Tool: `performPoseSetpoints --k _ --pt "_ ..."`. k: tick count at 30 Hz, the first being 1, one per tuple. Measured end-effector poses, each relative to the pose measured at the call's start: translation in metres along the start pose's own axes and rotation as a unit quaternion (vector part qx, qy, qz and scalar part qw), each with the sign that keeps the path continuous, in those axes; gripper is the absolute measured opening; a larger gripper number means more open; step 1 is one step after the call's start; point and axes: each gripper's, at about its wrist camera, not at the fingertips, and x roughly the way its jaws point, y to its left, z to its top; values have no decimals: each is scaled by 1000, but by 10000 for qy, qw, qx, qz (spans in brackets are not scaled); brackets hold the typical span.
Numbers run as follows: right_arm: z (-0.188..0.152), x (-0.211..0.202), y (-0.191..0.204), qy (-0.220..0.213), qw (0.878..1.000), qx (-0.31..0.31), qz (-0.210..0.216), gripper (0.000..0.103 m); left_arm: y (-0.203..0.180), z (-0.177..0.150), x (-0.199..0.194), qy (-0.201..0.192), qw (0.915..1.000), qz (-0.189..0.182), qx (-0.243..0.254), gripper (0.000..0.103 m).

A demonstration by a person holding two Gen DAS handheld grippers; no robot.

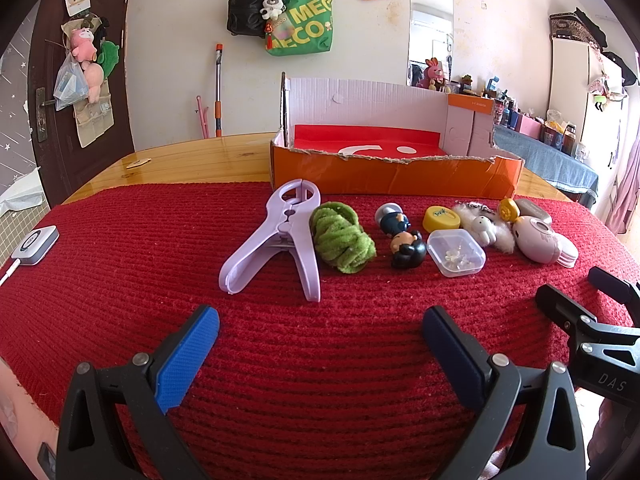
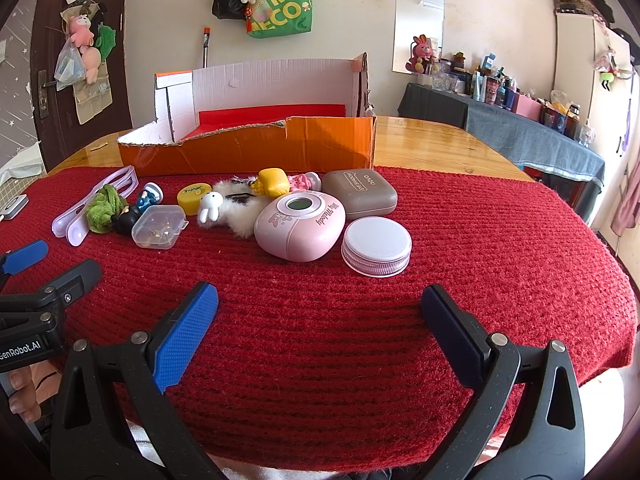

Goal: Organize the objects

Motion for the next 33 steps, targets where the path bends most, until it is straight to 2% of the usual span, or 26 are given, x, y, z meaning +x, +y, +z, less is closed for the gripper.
performPoseSetpoints --k 23,28,33 --pt "1 -1 -1 33 10000 1 48 103 2 4 -4 64 10000 -65 -15 103" --pt "8 -2 -4 106 9998 81 142 103 12 20 -6 1 9999 -126 -116 103" --pt "24 -3 -17 82 9999 101 47 103 27 47 3 260 9990 -336 -143 103"
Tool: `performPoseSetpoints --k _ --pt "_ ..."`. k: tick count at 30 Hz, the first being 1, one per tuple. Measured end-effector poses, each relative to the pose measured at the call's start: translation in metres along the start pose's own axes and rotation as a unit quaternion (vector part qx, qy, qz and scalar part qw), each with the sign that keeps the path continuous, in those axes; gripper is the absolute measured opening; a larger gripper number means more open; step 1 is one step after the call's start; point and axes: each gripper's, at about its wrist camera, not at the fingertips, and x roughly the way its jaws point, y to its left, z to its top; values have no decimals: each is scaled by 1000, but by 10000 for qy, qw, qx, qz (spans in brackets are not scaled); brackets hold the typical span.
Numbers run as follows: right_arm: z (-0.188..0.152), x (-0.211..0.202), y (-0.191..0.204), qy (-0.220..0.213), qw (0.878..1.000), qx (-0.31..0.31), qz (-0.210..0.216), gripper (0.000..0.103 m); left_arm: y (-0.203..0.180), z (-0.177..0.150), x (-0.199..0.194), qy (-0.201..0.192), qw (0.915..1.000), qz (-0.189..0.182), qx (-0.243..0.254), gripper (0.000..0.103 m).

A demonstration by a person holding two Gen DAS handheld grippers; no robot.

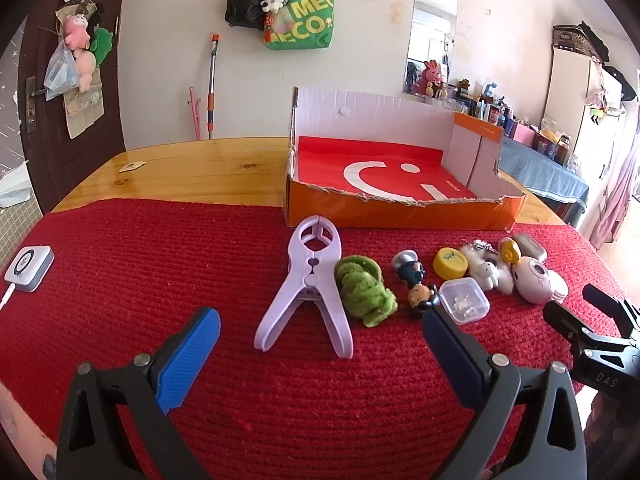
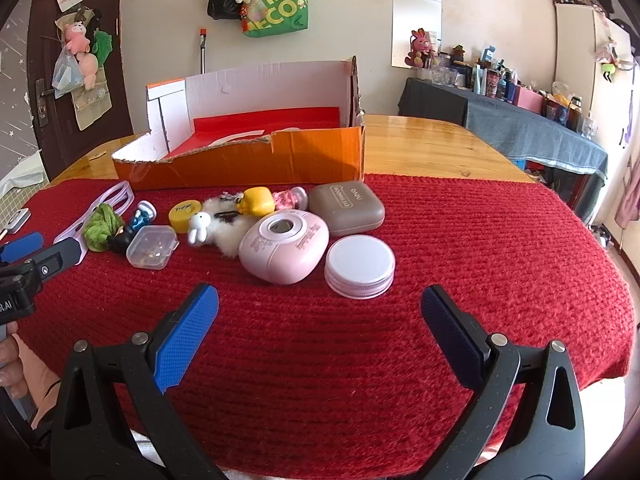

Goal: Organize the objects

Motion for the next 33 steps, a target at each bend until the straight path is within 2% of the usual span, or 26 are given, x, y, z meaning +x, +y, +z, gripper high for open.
performPoseSetpoints --k 4,10,22,29,33 --pt "12 5 -7 57 9999 -42 -78 103 11 13 9 228 9996 -147 118 103" --pt "20 12 -19 199 9997 31 -103 103 24 14 28 702 9968 -243 312 103" --pt "20 13 -27 328 9995 10 -13 103 48 16 35 882 9947 140 516 103" --pt "18 12 -31 321 9992 -218 -32 103 47 25 41 983 9933 -174 585 102" --pt "18 12 -33 322 9989 -346 -47 103 41 28 54 1171 9902 -222 731 93"
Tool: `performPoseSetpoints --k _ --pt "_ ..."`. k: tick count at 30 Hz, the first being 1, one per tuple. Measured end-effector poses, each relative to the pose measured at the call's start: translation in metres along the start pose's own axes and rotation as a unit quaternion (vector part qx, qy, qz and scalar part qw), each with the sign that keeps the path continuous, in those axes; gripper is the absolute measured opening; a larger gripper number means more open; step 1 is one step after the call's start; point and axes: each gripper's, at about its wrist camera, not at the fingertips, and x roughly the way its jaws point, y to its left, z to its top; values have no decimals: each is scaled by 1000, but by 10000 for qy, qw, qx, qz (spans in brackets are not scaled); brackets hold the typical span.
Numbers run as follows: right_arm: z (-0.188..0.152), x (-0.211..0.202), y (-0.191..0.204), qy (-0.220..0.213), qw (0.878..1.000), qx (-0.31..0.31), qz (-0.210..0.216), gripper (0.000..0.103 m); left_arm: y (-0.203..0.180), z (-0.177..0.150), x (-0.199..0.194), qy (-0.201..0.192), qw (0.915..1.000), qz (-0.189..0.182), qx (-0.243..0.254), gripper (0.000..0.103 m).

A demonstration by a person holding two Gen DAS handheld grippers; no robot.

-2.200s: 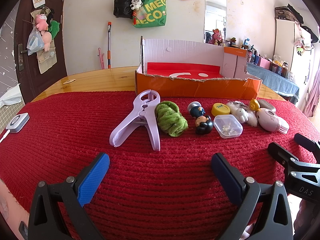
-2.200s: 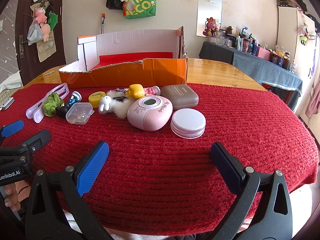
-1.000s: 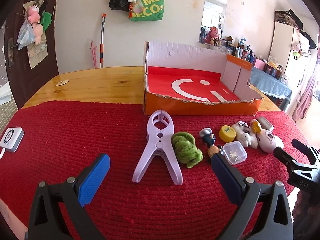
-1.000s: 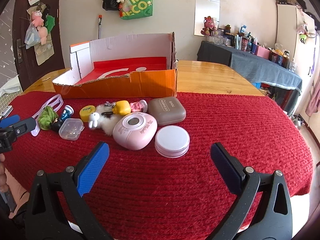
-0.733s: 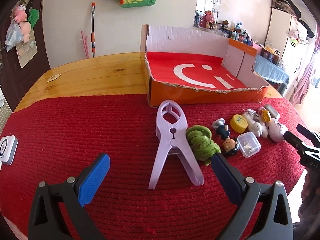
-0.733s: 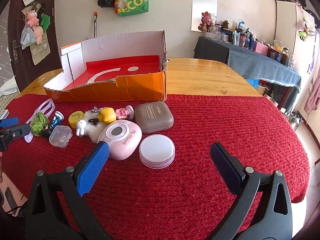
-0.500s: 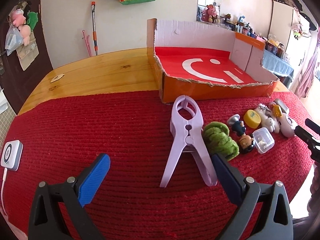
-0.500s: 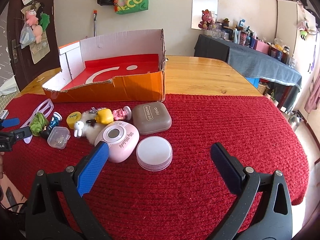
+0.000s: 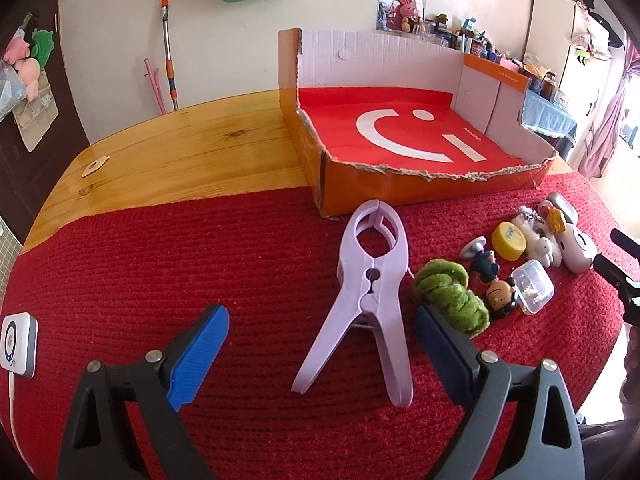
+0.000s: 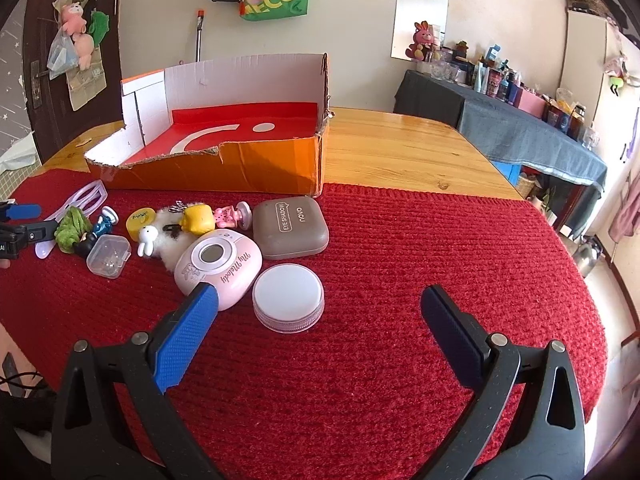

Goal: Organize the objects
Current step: 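Close the left tool on the lavender clip while the right tool grasps the white round container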

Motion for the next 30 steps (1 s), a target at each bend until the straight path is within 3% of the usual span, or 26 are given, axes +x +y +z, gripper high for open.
performPoseSetpoints --k 9,14,21,26,28,29,30 --pt "-1 4 -6 111 9996 -59 267 103 1 10 9 87 9998 -131 94 86" --pt "-5 9 -13 141 9998 -34 167 99 1 15 14 60 9995 -141 282 84" --pt "-4 18 -10 164 9995 -78 249 83 -4 18 15 -29 9982 -333 501 71" --pt "-3 19 -9 94 9993 -39 364 72 -9 16 13 -115 9966 -523 623 52" --pt "-3 19 -9 75 9990 -10 444 62 -12 14 11 -150 9956 -616 689 38" --pt "-3 19 -8 50 9988 -18 482 59 -13 14 10 -166 9956 -613 696 38" --pt "-3 19 -8 34 9986 -33 528 49 -13 13 10 -180 9957 -596 682 38"
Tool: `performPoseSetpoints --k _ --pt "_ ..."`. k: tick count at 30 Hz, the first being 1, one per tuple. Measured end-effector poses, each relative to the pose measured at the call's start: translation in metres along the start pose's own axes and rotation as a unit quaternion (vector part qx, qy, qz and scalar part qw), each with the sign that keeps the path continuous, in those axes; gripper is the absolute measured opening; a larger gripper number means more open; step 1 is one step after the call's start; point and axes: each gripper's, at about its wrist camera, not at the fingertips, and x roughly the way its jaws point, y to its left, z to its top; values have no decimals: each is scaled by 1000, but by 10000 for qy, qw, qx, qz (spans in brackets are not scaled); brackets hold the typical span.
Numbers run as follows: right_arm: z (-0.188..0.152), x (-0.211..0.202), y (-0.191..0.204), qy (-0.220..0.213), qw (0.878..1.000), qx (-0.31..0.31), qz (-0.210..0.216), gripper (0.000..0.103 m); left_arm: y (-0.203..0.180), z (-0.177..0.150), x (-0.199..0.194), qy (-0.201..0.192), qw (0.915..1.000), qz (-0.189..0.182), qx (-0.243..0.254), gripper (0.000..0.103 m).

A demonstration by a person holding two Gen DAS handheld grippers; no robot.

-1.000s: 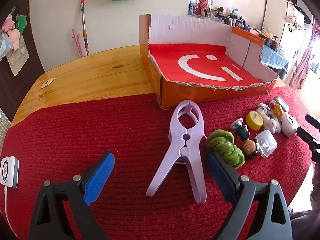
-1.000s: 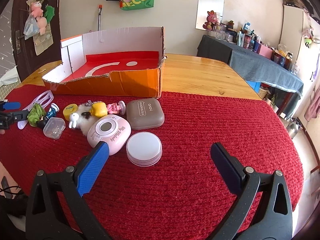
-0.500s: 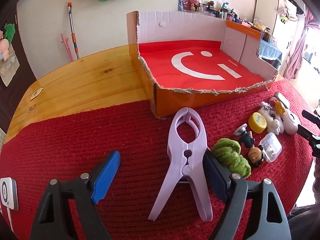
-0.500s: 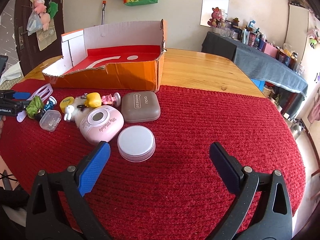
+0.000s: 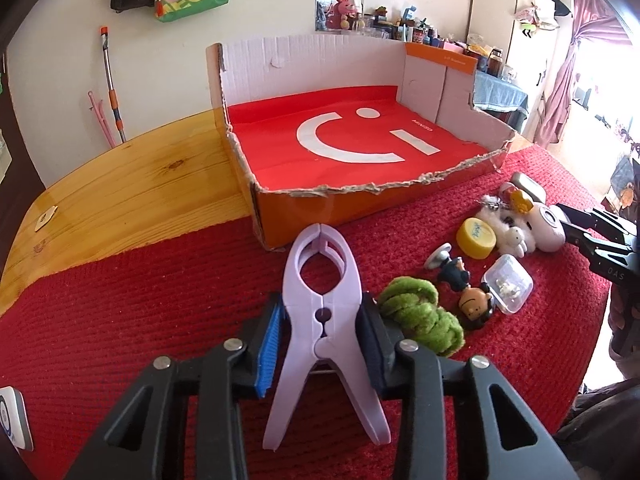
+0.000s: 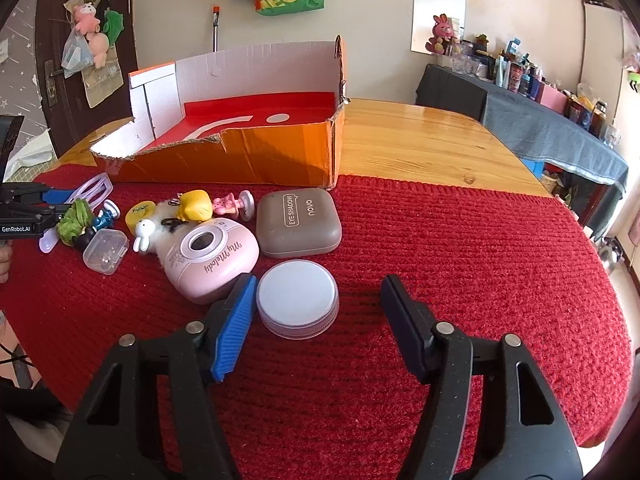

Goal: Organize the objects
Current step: 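Close the left tool on the lavender clip while the right tool grasps the white round container, then carry the clip with the left tool into the box while the right tool places the container there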

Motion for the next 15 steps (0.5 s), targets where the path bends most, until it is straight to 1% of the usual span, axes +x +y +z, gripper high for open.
performPoseSetpoints --k 1,7,15 --pt "0 0 0 -18 10000 -3 29 39 1 -1 -1 -20 10000 -1 -43 38" --pt "1 -3 7 -98 9999 -108 40 39 2 -2 -9 -121 9994 -99 -301 38" --pt "9 -14 6 -256 9996 13 156 39 1 -1 -29 -306 9988 -98 -371 38"
